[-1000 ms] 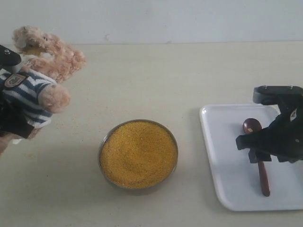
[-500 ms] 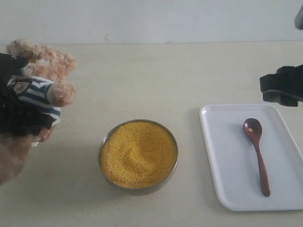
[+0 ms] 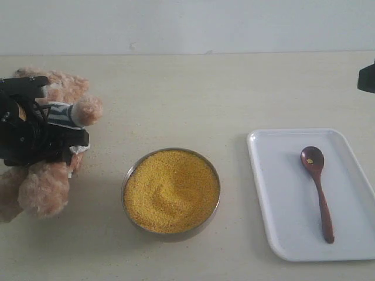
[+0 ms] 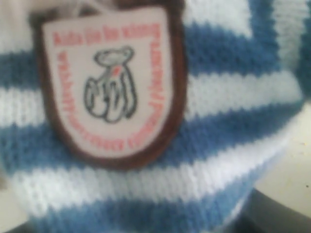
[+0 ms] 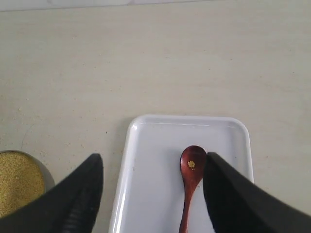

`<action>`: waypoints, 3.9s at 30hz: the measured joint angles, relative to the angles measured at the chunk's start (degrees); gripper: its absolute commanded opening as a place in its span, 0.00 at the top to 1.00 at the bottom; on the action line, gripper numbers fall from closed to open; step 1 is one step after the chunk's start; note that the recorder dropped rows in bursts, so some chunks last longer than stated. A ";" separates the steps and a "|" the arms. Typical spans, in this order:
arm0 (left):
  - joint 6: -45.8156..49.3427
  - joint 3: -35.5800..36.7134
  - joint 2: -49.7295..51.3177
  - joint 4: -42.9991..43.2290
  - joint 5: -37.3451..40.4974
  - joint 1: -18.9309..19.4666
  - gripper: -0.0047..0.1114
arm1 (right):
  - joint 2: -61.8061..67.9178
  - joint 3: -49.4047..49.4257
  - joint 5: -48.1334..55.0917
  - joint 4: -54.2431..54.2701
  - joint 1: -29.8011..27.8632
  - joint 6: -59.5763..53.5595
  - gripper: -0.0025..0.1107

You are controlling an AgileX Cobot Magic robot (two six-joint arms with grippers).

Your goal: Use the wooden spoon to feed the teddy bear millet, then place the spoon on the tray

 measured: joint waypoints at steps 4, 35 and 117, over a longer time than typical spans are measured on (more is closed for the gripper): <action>-0.09 -0.25 2.12 -2.21 0.00 0.00 0.91 | -0.12 0.00 0.13 0.00 0.67 0.00 0.48; -0.03 -0.38 -17.98 3.72 9.79 0.96 0.72 | -0.20 0.00 -0.28 2.16 2.50 -0.61 0.98; 26.88 44.47 -94.68 -10.73 -9.28 21.56 0.92 | -27.10 35.77 -32.13 13.39 2.50 14.40 0.97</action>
